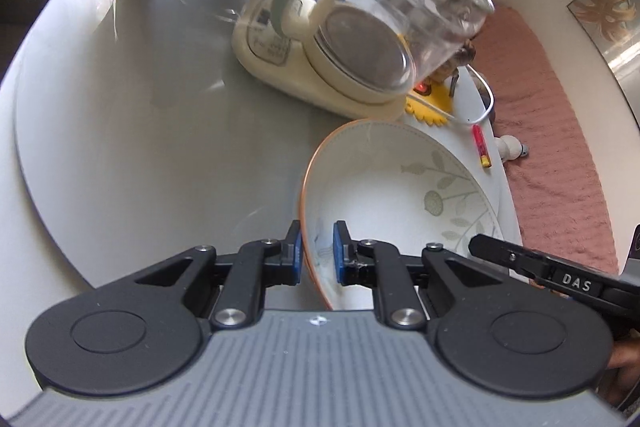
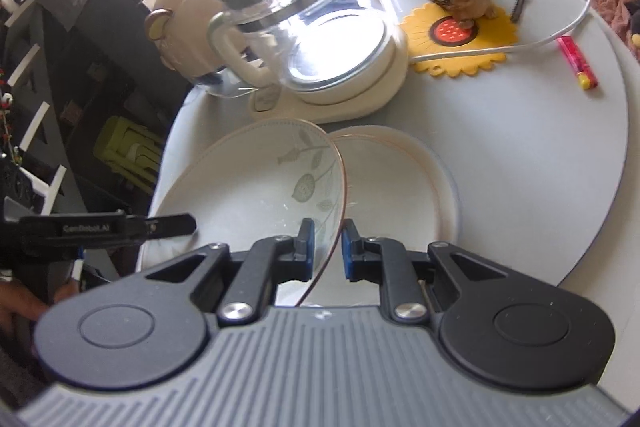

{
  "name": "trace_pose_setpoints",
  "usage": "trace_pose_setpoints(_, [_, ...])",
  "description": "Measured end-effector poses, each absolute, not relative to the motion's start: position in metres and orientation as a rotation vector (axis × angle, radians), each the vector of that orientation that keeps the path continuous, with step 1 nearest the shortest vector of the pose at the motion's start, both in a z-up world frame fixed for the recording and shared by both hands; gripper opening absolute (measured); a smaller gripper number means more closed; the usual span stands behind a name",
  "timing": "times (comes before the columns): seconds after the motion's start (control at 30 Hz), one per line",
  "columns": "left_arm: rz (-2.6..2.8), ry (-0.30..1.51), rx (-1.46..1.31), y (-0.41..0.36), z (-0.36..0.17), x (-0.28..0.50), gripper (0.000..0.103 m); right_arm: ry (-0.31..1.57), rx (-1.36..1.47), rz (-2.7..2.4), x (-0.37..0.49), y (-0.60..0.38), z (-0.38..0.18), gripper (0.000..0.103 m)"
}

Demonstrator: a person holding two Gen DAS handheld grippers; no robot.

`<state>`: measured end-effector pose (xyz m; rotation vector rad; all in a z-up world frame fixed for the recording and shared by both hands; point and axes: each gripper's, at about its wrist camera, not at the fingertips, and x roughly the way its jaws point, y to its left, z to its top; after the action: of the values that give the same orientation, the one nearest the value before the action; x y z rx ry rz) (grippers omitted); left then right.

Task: Organize plates and bowls
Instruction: 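Lower the leaf-pattern plate onto the stacked plates with both grippers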

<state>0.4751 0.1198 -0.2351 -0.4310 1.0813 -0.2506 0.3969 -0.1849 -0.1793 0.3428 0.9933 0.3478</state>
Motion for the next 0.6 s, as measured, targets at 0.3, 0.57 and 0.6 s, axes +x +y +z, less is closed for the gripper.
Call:
trace_pose_setpoints(0.3, [-0.204, 1.105, -0.5, 0.095, -0.266, 0.48, 0.017, 1.018, 0.28, 0.328, 0.412, -0.207, -0.202, 0.017])
trace_pose_setpoints(0.57, [-0.18, 1.135, -0.46, 0.084, -0.28, 0.485, 0.018, 1.058, 0.302, 0.336, 0.414, -0.214, -0.214, 0.017])
trace_pose_setpoints(0.6, [-0.178, 1.136, -0.47, 0.084, -0.283, 0.486, 0.018, 1.065, 0.291, 0.333, 0.414, -0.213, -0.216, 0.017])
